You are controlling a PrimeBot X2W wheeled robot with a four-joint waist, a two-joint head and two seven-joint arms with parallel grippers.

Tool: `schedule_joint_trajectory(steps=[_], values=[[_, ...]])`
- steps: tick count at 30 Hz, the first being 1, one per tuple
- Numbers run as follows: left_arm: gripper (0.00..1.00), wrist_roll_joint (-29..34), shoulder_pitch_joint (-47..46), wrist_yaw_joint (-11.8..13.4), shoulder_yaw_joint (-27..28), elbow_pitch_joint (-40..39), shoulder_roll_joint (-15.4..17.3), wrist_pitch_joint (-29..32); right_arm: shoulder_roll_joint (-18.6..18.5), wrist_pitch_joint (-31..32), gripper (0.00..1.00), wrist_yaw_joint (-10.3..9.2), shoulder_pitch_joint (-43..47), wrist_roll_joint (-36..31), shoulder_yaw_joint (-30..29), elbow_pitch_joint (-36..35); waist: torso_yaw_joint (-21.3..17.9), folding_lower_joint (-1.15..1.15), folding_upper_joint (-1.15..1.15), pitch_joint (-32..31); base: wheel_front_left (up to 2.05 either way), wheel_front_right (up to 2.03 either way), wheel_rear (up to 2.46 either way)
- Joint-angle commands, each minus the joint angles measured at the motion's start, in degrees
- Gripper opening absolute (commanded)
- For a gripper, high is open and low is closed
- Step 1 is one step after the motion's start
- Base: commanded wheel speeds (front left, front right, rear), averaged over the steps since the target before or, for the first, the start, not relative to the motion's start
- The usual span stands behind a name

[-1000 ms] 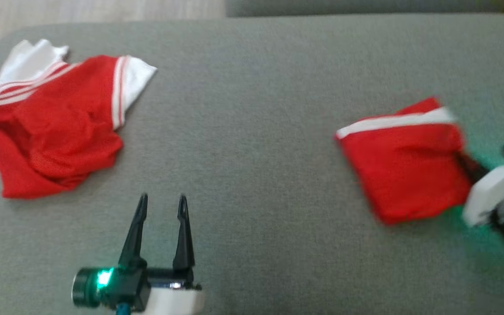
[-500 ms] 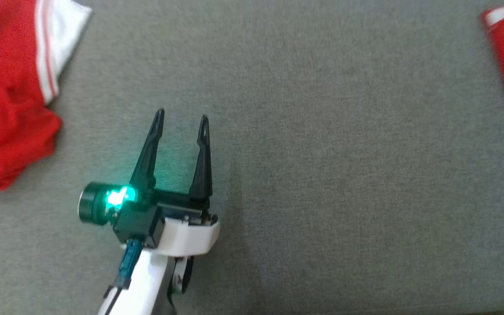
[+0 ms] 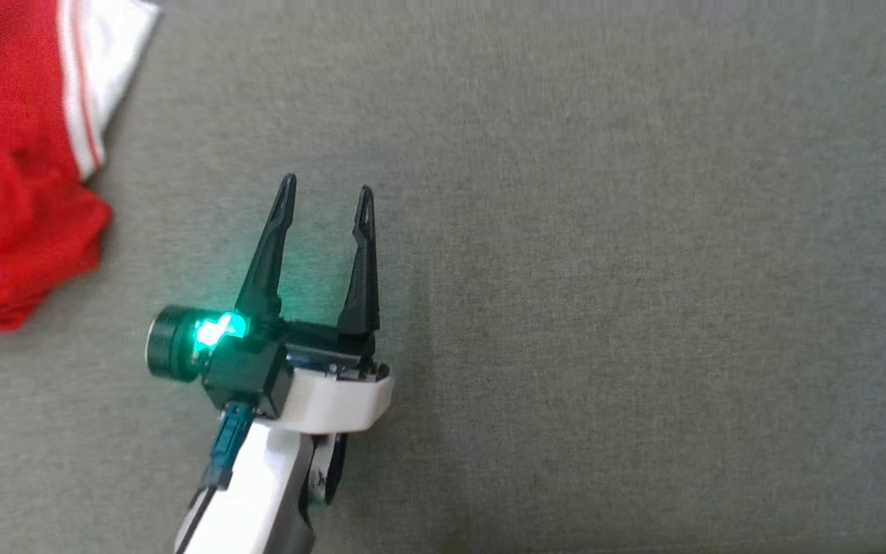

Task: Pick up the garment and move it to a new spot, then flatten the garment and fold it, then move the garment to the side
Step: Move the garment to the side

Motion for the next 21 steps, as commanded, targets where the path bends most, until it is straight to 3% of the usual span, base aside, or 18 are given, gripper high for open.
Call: schedule_joint_trajectory(steps=[1, 12, 15, 21], values=[[1.0, -0.65, 1.89, 0.58, 1.93, -1.43, -0.05, -0.29, 1.39, -1.52, 1.0, -0.04, 2.55, -1.18, 0.05, -1.53, 1.25, 0.0, 0.0, -4.67, 0.0, 0.0, 0.0], [1.0, -4.45, 11.3, 0.28, 7.01, 3.02, -0.05, -0.29, 22.83, -9.19, 1.0, -0.04, 15.45, -1.01, 7.59, -8.31, 2.05, 0.0, 0.0, -22.1, 0.0, 0.0, 0.0], [1.0, -2.83, 13.09, 0.81, 8.44, 5.39, -0.05, -0.29, 27.95, -9.47, 1.0, -0.04, 18.88, -1.67, 5.49, -11.65, 1.57, 0.0, 0.0, -25.99, 0.0, 0.0, 0.0], [1.0, -0.95, 16.22, -0.49, 11.27, 3.17, -0.05, -0.29, 36.0, -9.5, 1.0, -0.04, 28.98, -5.59, -0.01, -26.44, 1.01, 0.0, 0.0, -31.11, 0.0, 0.0, 0.0]])
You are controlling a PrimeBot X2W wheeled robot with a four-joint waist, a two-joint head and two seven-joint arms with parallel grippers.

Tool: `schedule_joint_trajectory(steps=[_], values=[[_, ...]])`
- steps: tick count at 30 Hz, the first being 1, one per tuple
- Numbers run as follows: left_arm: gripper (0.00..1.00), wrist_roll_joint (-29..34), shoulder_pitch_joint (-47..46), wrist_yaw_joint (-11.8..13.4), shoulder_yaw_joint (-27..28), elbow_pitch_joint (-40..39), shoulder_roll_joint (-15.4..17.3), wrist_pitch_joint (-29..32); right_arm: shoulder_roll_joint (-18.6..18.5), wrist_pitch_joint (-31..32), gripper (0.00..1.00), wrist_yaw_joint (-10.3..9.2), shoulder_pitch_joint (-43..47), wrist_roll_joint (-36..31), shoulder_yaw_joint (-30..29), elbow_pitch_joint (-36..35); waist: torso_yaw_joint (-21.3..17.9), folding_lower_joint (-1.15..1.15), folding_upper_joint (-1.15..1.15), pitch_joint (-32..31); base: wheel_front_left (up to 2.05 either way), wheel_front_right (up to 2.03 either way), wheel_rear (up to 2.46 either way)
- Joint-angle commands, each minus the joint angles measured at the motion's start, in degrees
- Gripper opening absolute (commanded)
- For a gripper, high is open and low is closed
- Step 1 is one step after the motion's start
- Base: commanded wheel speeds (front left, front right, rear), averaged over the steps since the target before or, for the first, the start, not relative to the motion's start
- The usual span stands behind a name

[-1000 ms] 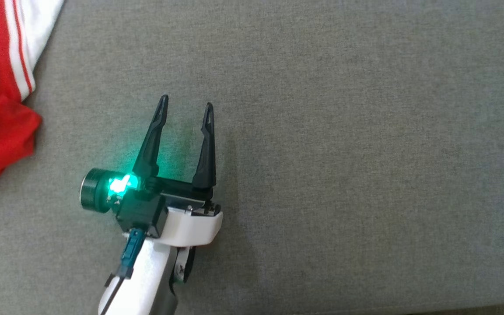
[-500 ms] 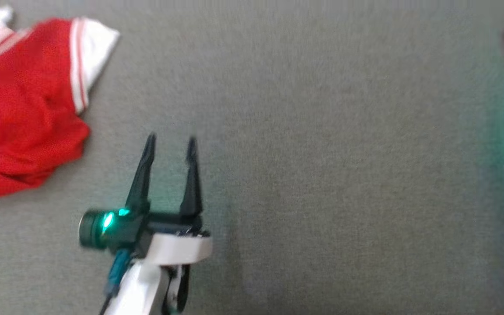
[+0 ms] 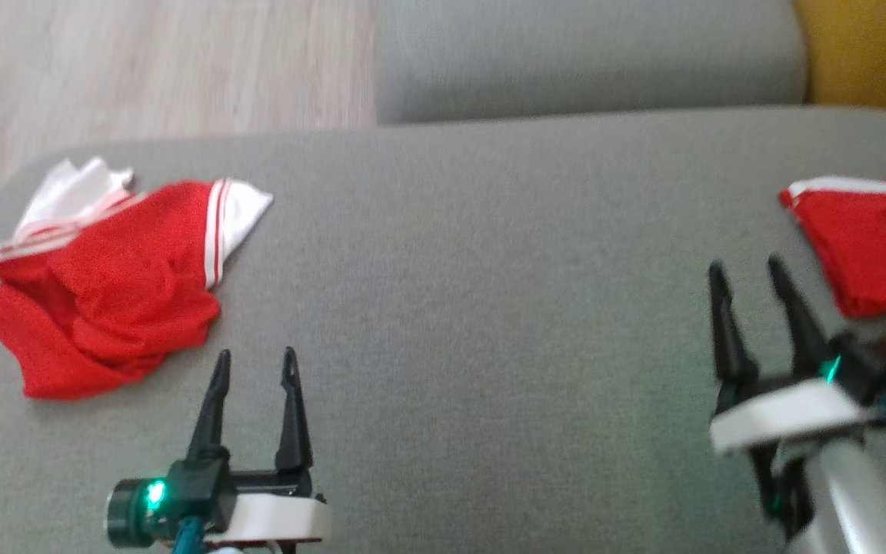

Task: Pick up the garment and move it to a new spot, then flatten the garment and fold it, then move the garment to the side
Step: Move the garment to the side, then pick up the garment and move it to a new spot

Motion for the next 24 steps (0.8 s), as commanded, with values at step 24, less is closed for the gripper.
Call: schedule_joint_trajectory(steps=[24], values=[[1.0, 2.6, 8.35, -1.96, 5.66, -6.03, -0.04, -0.29, 4.03, -0.63, 1.0, -0.04, 14.93, -3.23, 1.69, -5.5, -0.45, 0.02, 0.0, -10.0, 0.0, 0.0, 0.0]])
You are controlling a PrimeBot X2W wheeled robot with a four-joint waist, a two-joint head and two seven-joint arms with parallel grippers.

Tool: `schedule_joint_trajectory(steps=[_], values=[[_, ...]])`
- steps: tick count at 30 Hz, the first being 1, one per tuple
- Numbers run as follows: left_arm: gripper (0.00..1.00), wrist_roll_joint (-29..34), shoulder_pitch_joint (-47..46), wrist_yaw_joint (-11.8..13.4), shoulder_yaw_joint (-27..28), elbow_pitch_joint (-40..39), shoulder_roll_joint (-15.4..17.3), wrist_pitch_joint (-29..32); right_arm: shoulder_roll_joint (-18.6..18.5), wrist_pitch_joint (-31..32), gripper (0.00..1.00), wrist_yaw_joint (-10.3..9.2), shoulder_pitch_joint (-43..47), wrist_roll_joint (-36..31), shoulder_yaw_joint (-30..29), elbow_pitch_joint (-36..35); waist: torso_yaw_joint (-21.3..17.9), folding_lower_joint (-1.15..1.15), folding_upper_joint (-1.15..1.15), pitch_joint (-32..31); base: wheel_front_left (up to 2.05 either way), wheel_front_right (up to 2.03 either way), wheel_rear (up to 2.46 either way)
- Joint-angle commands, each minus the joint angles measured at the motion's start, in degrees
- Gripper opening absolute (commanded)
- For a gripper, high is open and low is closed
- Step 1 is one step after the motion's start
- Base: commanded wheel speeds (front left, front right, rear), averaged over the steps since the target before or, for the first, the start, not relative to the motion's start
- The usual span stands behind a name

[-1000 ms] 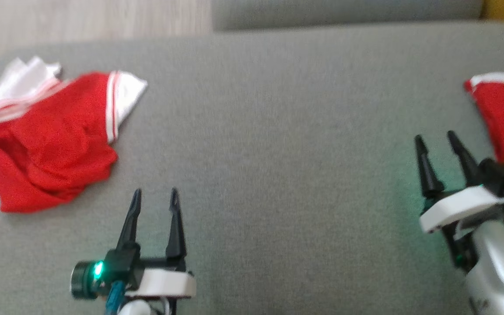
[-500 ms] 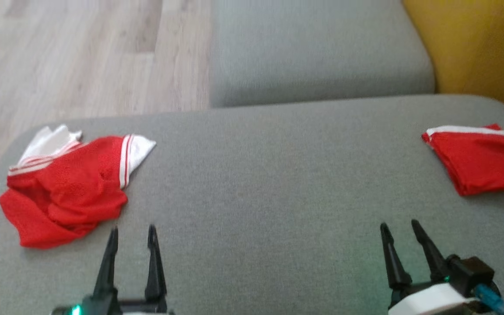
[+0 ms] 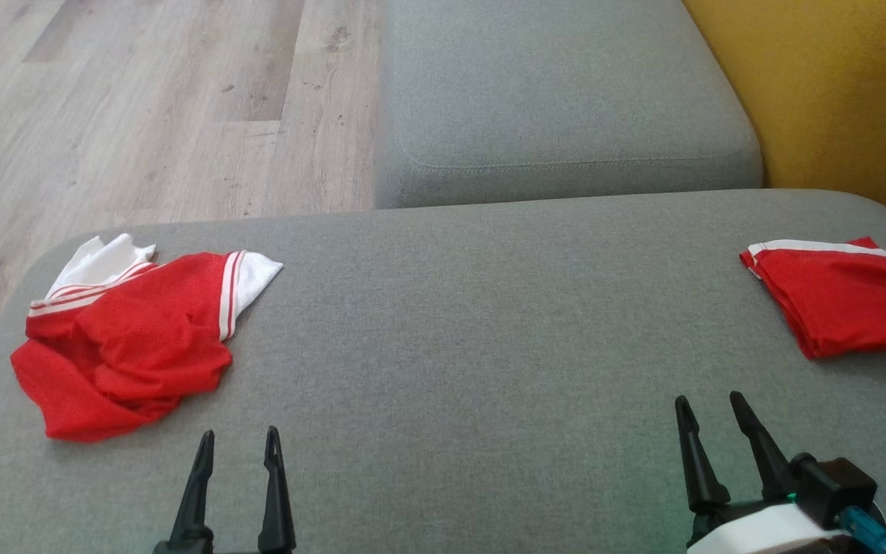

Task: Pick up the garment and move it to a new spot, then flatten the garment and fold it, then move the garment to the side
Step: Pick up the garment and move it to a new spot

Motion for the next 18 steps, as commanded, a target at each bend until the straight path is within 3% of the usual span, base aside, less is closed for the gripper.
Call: schedule_joint_trajectory(steps=[1, 11, 18], values=[[1.0, 0.52, -2.98, -0.26, 2.13, -1.53, -0.19, -0.29, -0.12, -0.63, 1.0, -0.04, -1.49, -0.6, 0.93, -1.84, 0.02, 0.0, 0.0, 0.0, 0.0, 0.0, 0.0], [1.0, 0.81, -3.09, -0.57, 2.25, -1.13, -0.19, -0.29, 0.35, -0.63, 1.0, -0.04, -1.37, -1.01, -0.55, 0.26, 1.2, 0.0, 0.0, -0.03, 0.0, 0.0, 0.0], [1.0, 1.47, -3.45, -1.0, 2.84, -1.29, -0.19, -0.29, -0.04, -0.63, 1.0, -0.04, -0.71, -2.8, 1.3, 1.65, 5.48, 0.0, 0.0, -0.01, 0.0, 0.0, 0.0]])
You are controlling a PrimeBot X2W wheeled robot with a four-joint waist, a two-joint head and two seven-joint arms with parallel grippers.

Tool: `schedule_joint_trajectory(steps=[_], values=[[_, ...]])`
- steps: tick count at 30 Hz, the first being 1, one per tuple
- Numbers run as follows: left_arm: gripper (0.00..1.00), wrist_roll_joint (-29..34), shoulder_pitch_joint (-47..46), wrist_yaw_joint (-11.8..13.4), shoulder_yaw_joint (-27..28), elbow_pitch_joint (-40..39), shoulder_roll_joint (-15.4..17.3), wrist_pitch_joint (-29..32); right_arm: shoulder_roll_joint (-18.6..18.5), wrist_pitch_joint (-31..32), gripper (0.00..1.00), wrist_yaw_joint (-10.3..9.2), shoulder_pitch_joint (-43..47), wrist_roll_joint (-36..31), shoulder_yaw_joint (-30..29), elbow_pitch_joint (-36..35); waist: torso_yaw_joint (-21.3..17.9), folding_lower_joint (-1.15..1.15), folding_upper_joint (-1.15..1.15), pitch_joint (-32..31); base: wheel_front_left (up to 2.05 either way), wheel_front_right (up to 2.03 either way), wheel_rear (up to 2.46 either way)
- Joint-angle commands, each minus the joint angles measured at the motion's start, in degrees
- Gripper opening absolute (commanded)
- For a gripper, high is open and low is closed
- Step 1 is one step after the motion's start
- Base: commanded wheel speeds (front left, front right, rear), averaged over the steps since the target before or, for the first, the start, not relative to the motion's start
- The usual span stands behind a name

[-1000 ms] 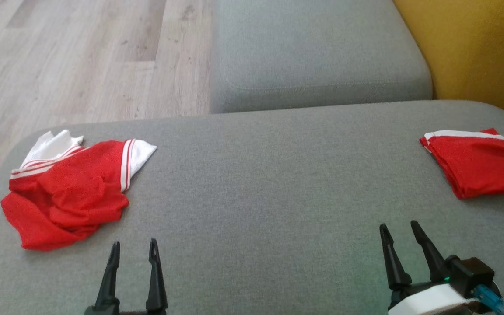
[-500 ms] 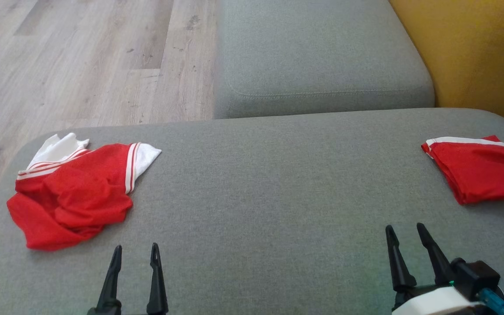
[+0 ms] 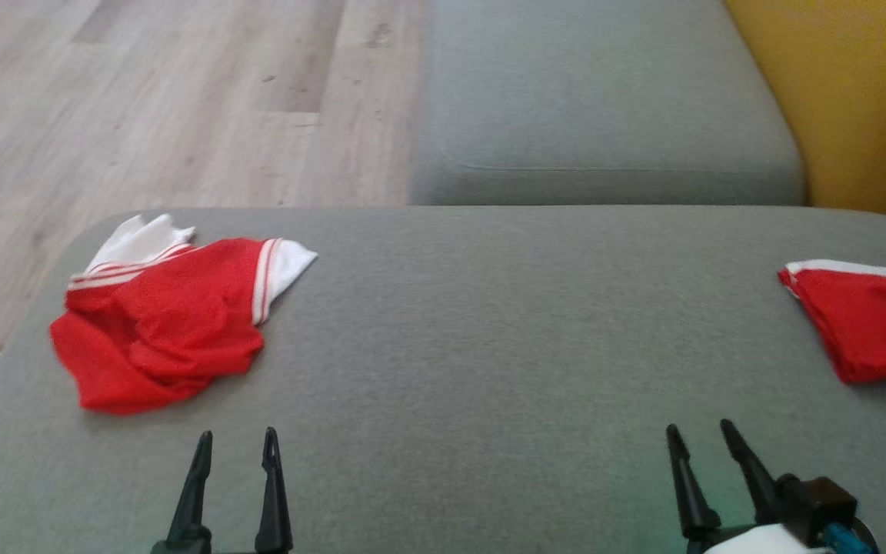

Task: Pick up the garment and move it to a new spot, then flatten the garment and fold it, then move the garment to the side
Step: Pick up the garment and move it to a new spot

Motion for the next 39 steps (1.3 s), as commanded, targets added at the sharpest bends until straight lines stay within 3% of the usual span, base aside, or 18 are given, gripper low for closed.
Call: schedule_joint_trajectory(steps=[1, 15, 29, 39], values=[[1.0, 0.68, -3.4, -0.11, 2.23, -1.93, -0.19, -0.31, -0.46, -0.63, 1.0, -0.04, -1.69, -1.06, 1.65, -1.75, 2.4, 0.0, 0.0, 0.12, 0.0, 0.0, 0.0], [1.0, 2.79, -2.64, -1.21, 6.2, -2.65, 0.15, -0.31, 1.19, -0.63, 1.0, -0.04, -2.51, -0.61, 5.98, -3.2, 17.3, 0.0, 0.0, 1.25, 0.0, 0.0, 0.0], [1.0, 2.11, -2.01, -0.05, 10.33, -7.76, -0.09, -0.31, -0.69, -0.63, 1.0, -0.04, -7.63, 0.4, 9.81, -2.47, 21.27, 0.0, 0.0, 5.45, 0.0, 0.0, 0.0], [1.0, 3.11, -4.76, -0.06, 10.46, -10.9, -0.16, -0.31, -3.87, -0.63, 1.0, -0.04, -5.76, 0.12, 7.16, -4.24, 23.14, 0.0, 0.0, 10.16, 0.0, 0.0, 0.0]])
